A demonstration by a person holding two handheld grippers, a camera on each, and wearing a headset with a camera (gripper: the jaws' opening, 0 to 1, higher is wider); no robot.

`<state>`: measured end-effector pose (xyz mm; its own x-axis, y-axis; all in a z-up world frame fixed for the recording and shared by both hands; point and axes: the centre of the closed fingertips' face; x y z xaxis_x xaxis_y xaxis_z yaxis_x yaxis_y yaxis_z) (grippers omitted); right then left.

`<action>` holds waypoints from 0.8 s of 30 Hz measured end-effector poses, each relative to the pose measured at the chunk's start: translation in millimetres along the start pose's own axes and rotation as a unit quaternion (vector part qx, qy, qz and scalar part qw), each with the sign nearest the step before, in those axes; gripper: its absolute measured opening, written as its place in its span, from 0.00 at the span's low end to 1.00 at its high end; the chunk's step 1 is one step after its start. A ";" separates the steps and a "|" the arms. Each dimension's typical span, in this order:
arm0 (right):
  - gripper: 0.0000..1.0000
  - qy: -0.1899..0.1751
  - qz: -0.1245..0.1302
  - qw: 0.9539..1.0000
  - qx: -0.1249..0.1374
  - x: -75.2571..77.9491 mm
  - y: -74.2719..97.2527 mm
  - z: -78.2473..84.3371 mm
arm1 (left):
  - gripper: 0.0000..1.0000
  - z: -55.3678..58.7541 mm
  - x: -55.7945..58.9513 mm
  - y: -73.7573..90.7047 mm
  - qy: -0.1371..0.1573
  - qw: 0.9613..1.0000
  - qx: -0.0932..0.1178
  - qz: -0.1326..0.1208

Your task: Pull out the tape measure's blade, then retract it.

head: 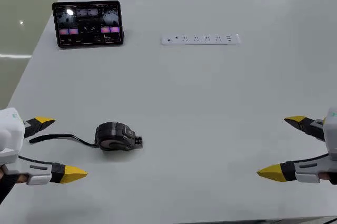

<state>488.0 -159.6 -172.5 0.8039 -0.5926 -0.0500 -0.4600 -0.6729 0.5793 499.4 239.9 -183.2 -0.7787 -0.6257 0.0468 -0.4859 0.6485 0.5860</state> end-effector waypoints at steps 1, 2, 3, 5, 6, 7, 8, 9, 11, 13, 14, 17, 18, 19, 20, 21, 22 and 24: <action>0.99 0.000 -0.002 1.000 0.003 0.4 -1.2 -4.1 | 0.99 -2.8 -0.2 -1.3 -0.009 1.000 -0.002 0.006; 0.99 0.001 -0.003 1.000 0.004 0.6 -2.2 -6.3 | 0.99 -4.4 -0.4 -2.1 -0.016 1.000 -0.004 0.010; 0.99 0.003 -0.005 1.000 0.004 0.4 -3.4 -8.0 | 0.99 -5.7 -0.2 -3.0 -0.023 1.000 -0.007 0.015; 0.99 0.009 -0.017 1.000 0.001 -1.4 -7.2 -11.0 | 0.99 -5.5 0.8 -5.6 -0.035 0.999 -0.022 0.028; 0.99 0.013 -0.023 1.000 -0.001 -2.7 -10.1 -12.5 | 0.99 -3.7 -0.8 -7.1 -0.049 0.998 -0.036 0.032; 0.99 0.016 -0.027 1.000 -0.002 -3.1 -12.0 -13.5 | 0.99 -5.3 -1.6 -9.1 -0.056 0.997 -0.035 0.033; 0.99 0.018 -0.028 0.999 -0.004 -3.3 -14.0 -13.9 | 0.99 -6.6 -2.4 -10.7 -0.061 0.997 -0.035 0.034; 0.99 0.021 -0.030 0.999 -0.008 -3.3 -17.1 -14.4 | 0.99 -7.7 -3.1 -13.0 -0.063 0.997 -0.038 0.037; 0.99 0.031 -0.036 0.999 -0.012 -4.4 -22.9 -15.6 | 0.99 -8.3 -1.4 -17.2 -0.064 0.996 -0.049 0.048; 0.99 0.036 -0.043 0.998 -0.013 -6.4 -28.4 -16.6 | 0.99 -8.5 0.5 -21.2 -0.068 0.994 -0.055 0.060; 0.99 0.040 -0.047 0.998 -0.017 -7.8 -32.4 -16.7 | 0.99 -7.9 1.9 -24.0 -0.069 0.994 -0.062 0.066; 0.99 0.040 -0.052 0.998 -0.020 -9.1 -39.6 -18.9 | 0.99 -10.3 3.8 -31.5 -0.083 0.992 -0.068 0.074; 0.99 0.040 -0.050 0.998 -0.020 -9.0 -41.4 -20.5 | 0.99 -11.0 4.8 -33.5 -0.084 0.991 -0.069 0.078; 0.99 0.044 -0.049 0.998 -0.011 -8.5 -44.7 -25.7 | 0.99 -13.0 6.9 -36.6 -0.091 0.990 -0.070 0.084; 0.99 0.046 -0.053 0.998 -0.007 -9.7 -46.9 -28.4 | 0.99 -13.8 7.7 -38.7 -0.099 0.989 -0.072 0.089; 0.99 0.054 -0.054 0.997 -0.006 -9.6 -50.6 -31.3 | 0.99 -14.0 7.7 -42.1 -0.111 0.986 -0.080 0.092; 0.99 0.061 -0.052 0.997 -0.006 -8.7 -53.1 -33.1 | 0.99 -14.0 6.5 -44.3 -0.123 0.984 -0.086 0.095; 0.99 0.066 -0.055 0.996 -0.006 -8.7 -58.7 -37.5 | 0.99 -16.6 5.4 -50.0 -0.136 0.982 -0.091 0.097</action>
Point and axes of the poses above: the centre of the closed fingertips' face, and the gripper's own axes: y roughly backward along the fingers, x roughly to its right, z roughly out of its underside, and after that the axes turned 7 degrees about x, right-handed
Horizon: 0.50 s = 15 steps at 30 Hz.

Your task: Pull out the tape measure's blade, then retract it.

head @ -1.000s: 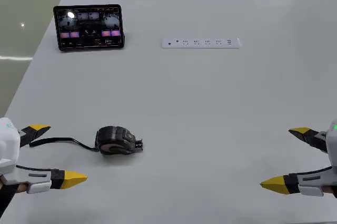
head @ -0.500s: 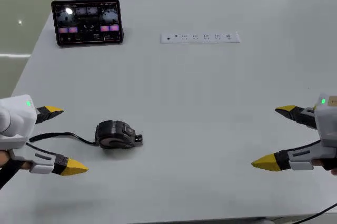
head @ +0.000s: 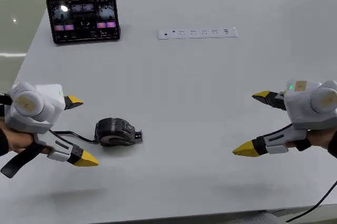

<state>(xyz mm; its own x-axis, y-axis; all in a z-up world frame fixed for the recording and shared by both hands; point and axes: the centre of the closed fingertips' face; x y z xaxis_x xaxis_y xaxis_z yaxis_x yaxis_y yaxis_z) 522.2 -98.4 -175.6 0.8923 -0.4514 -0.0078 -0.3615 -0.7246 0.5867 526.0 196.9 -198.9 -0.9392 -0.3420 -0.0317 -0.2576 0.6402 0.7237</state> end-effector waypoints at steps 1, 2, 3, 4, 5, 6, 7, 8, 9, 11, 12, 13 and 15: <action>0.99 0.002 -0.003 1.000 0.000 0.2 -2.1 -1.9 | 0.99 -2.9 -0.4 -1.7 0.001 1.000 0.000 0.002; 0.99 0.006 -0.005 1.000 0.000 0.7 -5.2 -4.5 | 0.99 -6.5 -0.9 -3.7 0.000 1.000 0.000 0.007; 0.99 0.009 -0.007 1.000 0.001 0.7 -7.3 -6.7 | 0.99 -9.1 -0.7 -5.2 -0.004 1.000 0.000 0.011; 0.99 0.011 -0.010 1.000 0.001 0.5 -9.7 -8.8 | 0.99 -11.5 -0.6 -6.6 -0.009 1.000 0.000 0.014; 0.99 0.015 -0.014 1.000 0.001 0.1 -13.2 -11.7 | 0.98 -14.2 -0.8 -8.6 -0.015 1.000 -0.003 0.018; 0.99 0.019 -0.016 1.000 0.002 -0.2 -15.8 -13.9 | 0.98 -15.7 -0.6 -10.0 -0.020 1.000 -0.005 0.022; 0.99 0.023 -0.023 0.999 0.004 -1.5 -19.7 -16.5 | 0.97 -18.2 -0.5 -12.1 -0.025 0.999 -0.008 0.026; 0.99 0.027 -0.030 0.999 0.005 -3.1 -22.4 -18.1 | 0.97 -18.9 -0.9 -13.5 -0.029 0.999 -0.010 0.028; 0.99 0.038 -0.038 0.998 0.012 -5.6 -25.2 -21.2 | 0.96 -19.5 -1.1 -14.9 -0.033 0.999 -0.014 0.029; 0.99 0.049 -0.048 0.998 0.013 -9.4 -31.5 -23.8 | 0.95 -19.3 0.7 -17.9 -0.046 0.998 -0.029 0.037; 0.99 0.050 -0.056 0.997 0.012 -12.2 -35.4 -24.7 | 0.95 -19.4 2.9 -20.0 -0.049 0.997 -0.033 0.042; 0.99 0.051 -0.058 0.997 0.011 -13.5 -37.8 -25.6 | 0.94 -19.6 4.5 -21.7 -0.049 0.997 -0.035 0.046; 0.99 0.060 -0.064 0.996 0.010 -16.4 -43.9 -27.6 | 0.92 -19.1 8.3 -25.7 -0.051 0.996 -0.042 0.054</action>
Point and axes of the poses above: the centre of the closed fingertips' face, and the gripper's own axes: y roughly backward along the fingers, x roughly to its right, z roughly out of its underside, and after that the axes turned 7 degrees about x, right-handed
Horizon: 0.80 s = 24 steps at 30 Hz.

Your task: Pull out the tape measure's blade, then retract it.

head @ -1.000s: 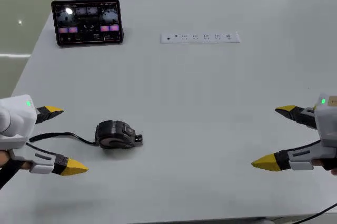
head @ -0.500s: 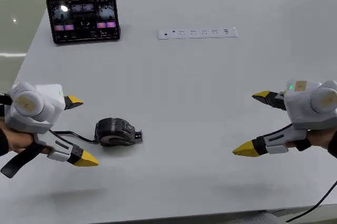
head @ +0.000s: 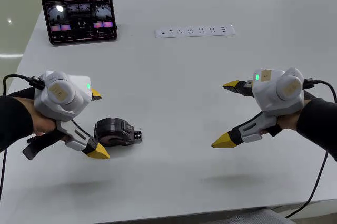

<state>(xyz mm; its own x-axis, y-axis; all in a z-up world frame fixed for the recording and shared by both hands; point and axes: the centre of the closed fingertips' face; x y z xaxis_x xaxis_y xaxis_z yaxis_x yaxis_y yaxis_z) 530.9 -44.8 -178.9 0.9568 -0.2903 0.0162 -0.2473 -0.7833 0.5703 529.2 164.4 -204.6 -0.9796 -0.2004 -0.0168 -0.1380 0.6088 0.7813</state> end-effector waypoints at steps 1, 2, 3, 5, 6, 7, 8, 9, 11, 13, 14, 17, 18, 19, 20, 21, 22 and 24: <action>0.99 0.004 -0.003 1.000 0.002 -0.8 -2.7 -1.4 | 0.90 -0.2 0.9 -2.1 -0.004 1.000 -0.002 0.002; 0.99 0.004 -0.007 1.000 0.003 -2.1 -6.6 -2.8 | 0.90 -0.4 2.4 -5.0 -0.006 1.000 -0.005 0.004; 0.99 0.002 -0.008 1.000 0.002 -2.5 -9.7 -3.3 | 0.89 0.0 3.0 -7.1 -0.007 1.000 -0.008 0.006; 0.99 0.002 -0.017 1.000 0.002 -5.8 -17.7 -4.9 | 0.86 -0.1 4.5 -11.4 -0.004 1.000 -0.012 0.010; 0.99 0.004 -0.023 1.000 0.005 -7.7 -21.4 -6.7 | 0.85 0.0 5.7 -12.8 -0.003 1.000 -0.013 0.013; 0.99 0.008 -0.027 1.000 0.007 -9.0 -26.8 -8.2 | 0.84 0.5 7.1 -15.1 -0.002 1.000 -0.015 0.018; 0.99 0.007 -0.031 0.999 0.007 -9.9 -30.6 -8.9 | 0.83 1.4 7.5 -16.8 -0.003 1.000 -0.019 0.020; 0.99 0.004 -0.038 0.999 0.008 -11.9 -34.2 -9.8 | 0.82 2.5 8.0 -18.1 -0.002 0.999 -0.023 0.022; 0.99 0.003 -0.046 0.999 0.014 -14.3 -42.6 -13.1 | 0.78 3.6 8.6 -21.9 -0.005 0.999 -0.028 0.025; 0.99 0.004 -0.047 0.999 0.014 -14.5 -50.1 -15.3 | 0.74 5.0 8.5 -25.4 -0.005 0.999 -0.036 0.026; 0.99 0.003 -0.049 0.999 0.015 -12.1 -54.9 -14.3 | 0.73 5.4 8.6 -26.7 -0.006 0.999 -0.039 0.026; 0.99 -0.001 -0.049 0.999 0.015 -11.8 -63.4 -16.7 | 0.66 5.3 9.8 -28.0 -0.005 0.999 -0.043 0.030; 0.99 -0.001 -0.050 0.999 0.015 -12.3 -65.4 -17.6 | 0.64 4.6 10.8 -28.3 -0.003 0.999 -0.042 0.033; 0.99 0.000 -0.051 0.999 0.016 -13.0 -67.4 -18.3 | 0.61 4.1 10.9 -28.6 -0.001 0.999 -0.041 0.034; 0.99 -0.001 -0.051 0.999 0.016 -13.5 -70.5 -18.9 | 0.59 3.6 11.1 -29.1 -0.001 0.999 -0.041 0.035; 0.99 -0.003 -0.051 0.999 0.015 -13.5 -72.8 -18.8 | 0.57 3.7 9.6 -29.6 -0.001 0.999 -0.041 0.036; 0.99 -0.011 -0.049 0.999 0.013 -12.8 -76.2 -18.5 | 0.53 3.7 8.9 -30.2 -0.003 0.998 -0.042 0.037; 0.99 -0.015 -0.048 0.999 0.015 -13.6 -80.8 -19.5 | 0.48 4.2 9.3 -31.2 -0.003 0.998 -0.046 0.038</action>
Point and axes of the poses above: the centre of the closed fingertips' face, and the gripper's own axes: y roughly backward along the fingers, x roughly to its right, z roughly out of its underside, and after that the axes turned 7 degrees about x, right-handed
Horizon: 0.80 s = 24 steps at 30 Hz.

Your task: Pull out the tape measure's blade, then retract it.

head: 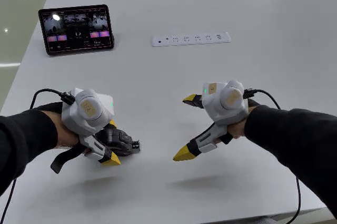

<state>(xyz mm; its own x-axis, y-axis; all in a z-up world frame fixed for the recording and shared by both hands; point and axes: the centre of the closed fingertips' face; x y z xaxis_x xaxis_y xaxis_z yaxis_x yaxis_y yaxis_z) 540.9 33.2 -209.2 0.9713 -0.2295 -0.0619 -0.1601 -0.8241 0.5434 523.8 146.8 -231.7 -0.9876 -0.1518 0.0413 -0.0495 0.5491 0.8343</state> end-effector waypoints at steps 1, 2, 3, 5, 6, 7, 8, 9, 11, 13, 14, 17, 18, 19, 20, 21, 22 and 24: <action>0.99 -0.001 -0.001 1.000 -0.001 -1.0 -3.6 -0.6 | 0.46 0.6 -2.7 -0.9 -0.005 1.000 -0.002 -0.005; 0.99 -0.002 -0.001 1.000 -0.001 -1.5 -5.9 -1.2 | 0.44 0.7 -3.1 -1.4 -0.005 1.000 -0.005 -0.005; 0.99 -0.004 -0.003 1.000 0.000 -2.4 -9.1 -2.2 | 0.42 1.0 -4.9 -1.6 -0.010 1.000 -0.010 -0.010; 0.97 -0.001 -0.008 1.000 -0.002 -5.2 -13.3 -4.0 | 0.35 3.2 -11.5 -0.7 -0.030 0.999 -0.019 -0.024; 0.96 0.002 -0.010 1.000 -0.003 -5.7 -14.9 -4.4 | 0.34 4.5 -8.5 -1.9 -0.026 0.999 -0.022 -0.018; 0.97 0.003 -0.011 1.000 -0.004 -6.1 -16.5 -5.0 | 0.34 3.6 -8.3 -2.5 -0.030 0.999 -0.022 -0.019; 0.97 0.003 -0.012 1.000 -0.006 -6.1 -18.6 -5.8 | 0.33 4.0 -8.3 -3.1 -0.035 0.999 -0.026 -0.019; 0.97 0.004 -0.014 1.000 -0.006 -6.5 -19.8 -6.5 | 0.33 3.9 -7.9 -3.4 -0.036 0.999 -0.027 -0.019; 0.96 0.011 -0.018 1.000 -0.008 -8.2 -22.8 -7.6 | 0.33 4.1 -8.1 -3.6 -0.037 0.999 -0.029 -0.018; 0.94 0.013 -0.021 1.000 -0.012 -9.1 -26.4 -7.3 | 0.33 4.7 -8.3 -4.2 -0.037 0.999 -0.030 -0.017; 0.94 0.013 -0.022 1.000 -0.013 -9.5 -28.0 -6.4 | 0.33 4.8 -8.3 -4.5 -0.038 0.999 -0.030 -0.017; 0.89 0.018 -0.026 0.999 -0.015 -10.6 -34.3 -5.7 | 0.33 5.1 -8.6 -4.7 -0.037 0.999 -0.032 -0.015; 0.87 0.019 -0.028 0.999 -0.017 -11.3 -37.4 -5.2 | 0.32 5.2 -8.4 -5.4 -0.037 0.999 -0.035 -0.016; 0.85 0.021 -0.031 0.999 -0.017 -12.0 -39.4 -4.9 | 0.32 5.9 -7.8 -5.3 -0.039 0.998 -0.040 -0.016; 0.83 0.021 -0.032 0.999 -0.019 -12.7 -42.3 -4.9 | 0.32 6.3 -7.5 -5.9 -0.041 0.998 -0.048 -0.018; 0.80 0.018 -0.034 0.999 -0.021 -13.5 -44.5 -4.6 | 0.32 6.6 -6.8 -5.6 -0.043 0.997 -0.053 -0.019; 0.77 0.009 -0.038 0.999 -0.025 -15.4 -47.0 -3.2 | 0.32 6.8 -7.0 -6.1 -0.046 0.997 -0.057 -0.021; 0.72 0.020 -0.047 0.998 -0.027 -18.8 -52.4 -2.6 | 0.32 7.7 -9.8 -7.2 -0.044 0.997 -0.058 -0.026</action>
<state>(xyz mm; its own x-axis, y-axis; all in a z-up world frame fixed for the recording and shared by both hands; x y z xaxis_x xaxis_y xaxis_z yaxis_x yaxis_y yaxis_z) 531.4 82.1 -234.3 0.9880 -0.1306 -0.0822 -0.0589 -0.8115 0.5814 532.7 150.7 -242.4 -0.9937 -0.1016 -0.0476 -0.0880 0.4423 0.8926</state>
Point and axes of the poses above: the centre of the closed fingertips' face, and the gripper's own axes: y roughly backward along the fingers, x roughly to its right, z roughly out of its underside, and after that the axes turned 7 degrees about x, right-handed
